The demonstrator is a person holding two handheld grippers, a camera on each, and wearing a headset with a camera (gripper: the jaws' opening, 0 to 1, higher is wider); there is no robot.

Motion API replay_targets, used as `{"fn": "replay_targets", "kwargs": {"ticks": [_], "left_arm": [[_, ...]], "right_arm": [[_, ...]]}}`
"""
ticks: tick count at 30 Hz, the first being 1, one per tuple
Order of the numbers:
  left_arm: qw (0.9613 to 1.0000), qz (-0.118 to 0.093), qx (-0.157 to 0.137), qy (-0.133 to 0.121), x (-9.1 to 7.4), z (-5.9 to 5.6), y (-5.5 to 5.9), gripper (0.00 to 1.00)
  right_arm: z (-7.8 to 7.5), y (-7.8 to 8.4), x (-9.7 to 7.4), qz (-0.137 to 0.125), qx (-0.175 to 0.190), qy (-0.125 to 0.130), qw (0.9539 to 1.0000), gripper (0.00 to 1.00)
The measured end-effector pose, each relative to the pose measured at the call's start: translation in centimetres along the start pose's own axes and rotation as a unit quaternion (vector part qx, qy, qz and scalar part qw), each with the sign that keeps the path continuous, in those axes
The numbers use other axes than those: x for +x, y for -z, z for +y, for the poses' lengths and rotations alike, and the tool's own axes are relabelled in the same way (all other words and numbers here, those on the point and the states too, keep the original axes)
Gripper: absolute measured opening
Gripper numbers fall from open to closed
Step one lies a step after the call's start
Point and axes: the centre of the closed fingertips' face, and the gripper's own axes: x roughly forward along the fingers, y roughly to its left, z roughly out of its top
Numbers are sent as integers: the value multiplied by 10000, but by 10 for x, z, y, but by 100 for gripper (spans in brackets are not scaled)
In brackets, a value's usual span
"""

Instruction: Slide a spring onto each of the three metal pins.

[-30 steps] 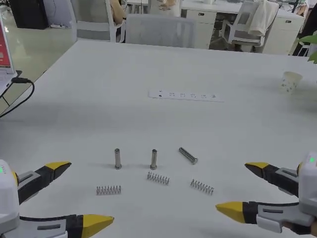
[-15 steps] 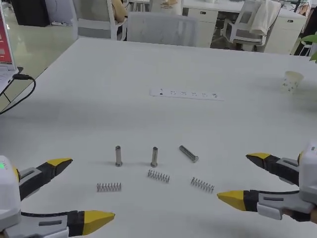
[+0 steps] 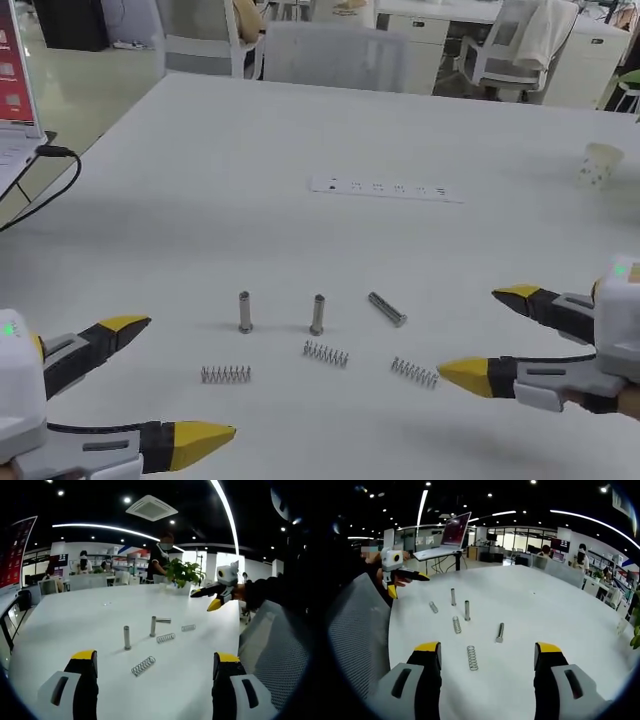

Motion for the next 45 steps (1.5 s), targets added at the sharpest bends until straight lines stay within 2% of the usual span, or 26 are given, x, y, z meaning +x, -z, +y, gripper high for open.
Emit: {"fn": "replay_targets", "kwargs": {"ticks": [4,27,33,45], "left_arm": [[10000,-29,-7,-15,-1,0,-1,93],[10000,-35,15,-90,-8,0,-3,92],[10000,-16,5,-92,-8,-1,-3,92],[10000,-3,10,-92,-8,-1,-4,91]], "right_arm": [[-6,-8,6,-12,-69,-17,10000,75],[-20,-21,56,394,-366,-206,9983,71],[-28,-22,73,484,-293,-194,9982,67],[-35,-21,100,699,-182,-99,9973,56]]}}
